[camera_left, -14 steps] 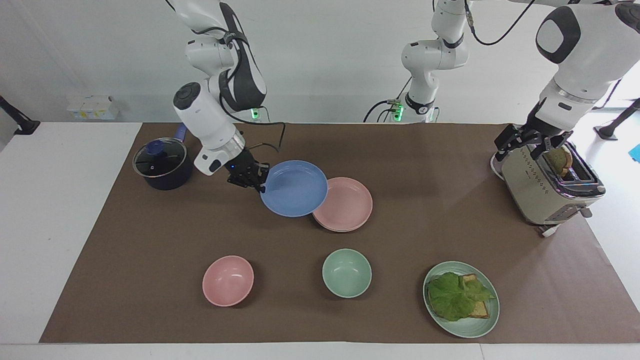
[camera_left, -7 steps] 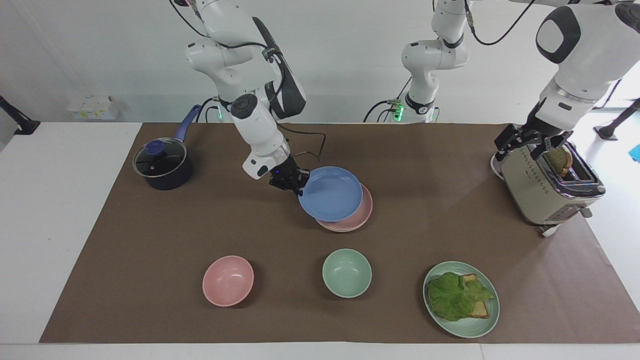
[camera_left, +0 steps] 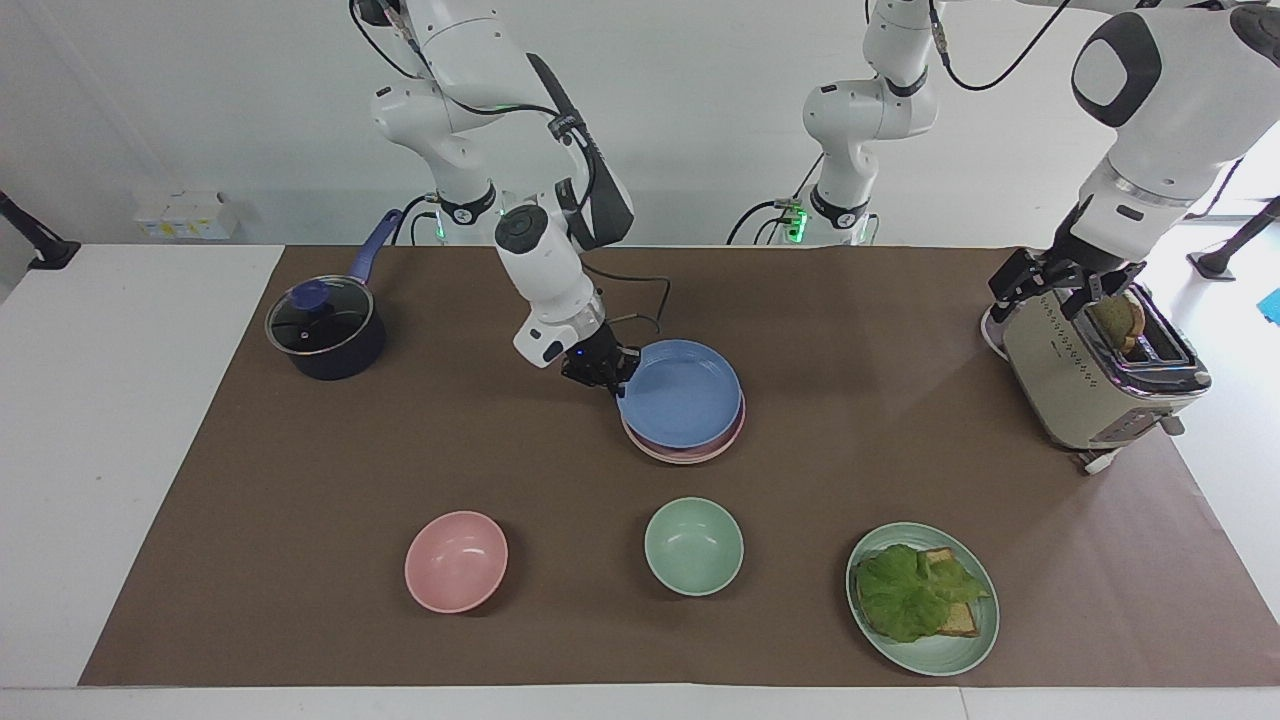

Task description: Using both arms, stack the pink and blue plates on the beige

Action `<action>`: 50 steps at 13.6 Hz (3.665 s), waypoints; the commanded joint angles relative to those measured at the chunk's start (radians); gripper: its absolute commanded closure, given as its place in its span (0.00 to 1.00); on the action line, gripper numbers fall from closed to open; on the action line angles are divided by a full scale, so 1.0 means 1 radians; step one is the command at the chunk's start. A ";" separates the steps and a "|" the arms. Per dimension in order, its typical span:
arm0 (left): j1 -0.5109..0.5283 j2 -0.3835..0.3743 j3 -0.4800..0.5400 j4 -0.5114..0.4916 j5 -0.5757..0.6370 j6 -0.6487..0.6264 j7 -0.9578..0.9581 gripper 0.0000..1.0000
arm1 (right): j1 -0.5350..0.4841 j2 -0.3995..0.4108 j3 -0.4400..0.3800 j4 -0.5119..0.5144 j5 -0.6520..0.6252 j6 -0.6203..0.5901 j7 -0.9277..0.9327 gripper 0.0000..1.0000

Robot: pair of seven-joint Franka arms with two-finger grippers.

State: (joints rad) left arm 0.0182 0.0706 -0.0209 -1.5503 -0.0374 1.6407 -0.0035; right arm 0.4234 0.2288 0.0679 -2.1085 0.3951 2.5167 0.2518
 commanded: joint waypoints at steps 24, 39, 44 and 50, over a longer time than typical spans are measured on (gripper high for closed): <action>0.006 -0.005 -0.005 -0.002 0.016 -0.012 0.011 0.00 | -0.299 -0.233 -0.025 0.126 -0.274 -0.333 0.003 0.00; 0.006 -0.005 -0.005 -0.002 0.016 -0.012 0.011 0.00 | -0.439 -0.206 -0.023 0.651 -0.429 -1.041 -0.074 0.00; 0.006 -0.005 -0.005 -0.002 0.016 -0.012 0.011 0.00 | -0.437 -0.256 -0.023 0.579 -0.421 -1.024 -0.077 0.00; 0.006 -0.005 -0.005 -0.002 0.016 -0.012 0.011 0.00 | -0.436 -0.261 -0.023 0.571 -0.420 -1.026 -0.075 0.00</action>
State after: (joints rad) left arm 0.0182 0.0706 -0.0209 -1.5503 -0.0374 1.6405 -0.0035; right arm -0.0039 -0.0038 0.0385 -1.5036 -0.0257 1.4915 0.2027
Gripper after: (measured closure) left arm 0.000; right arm 0.000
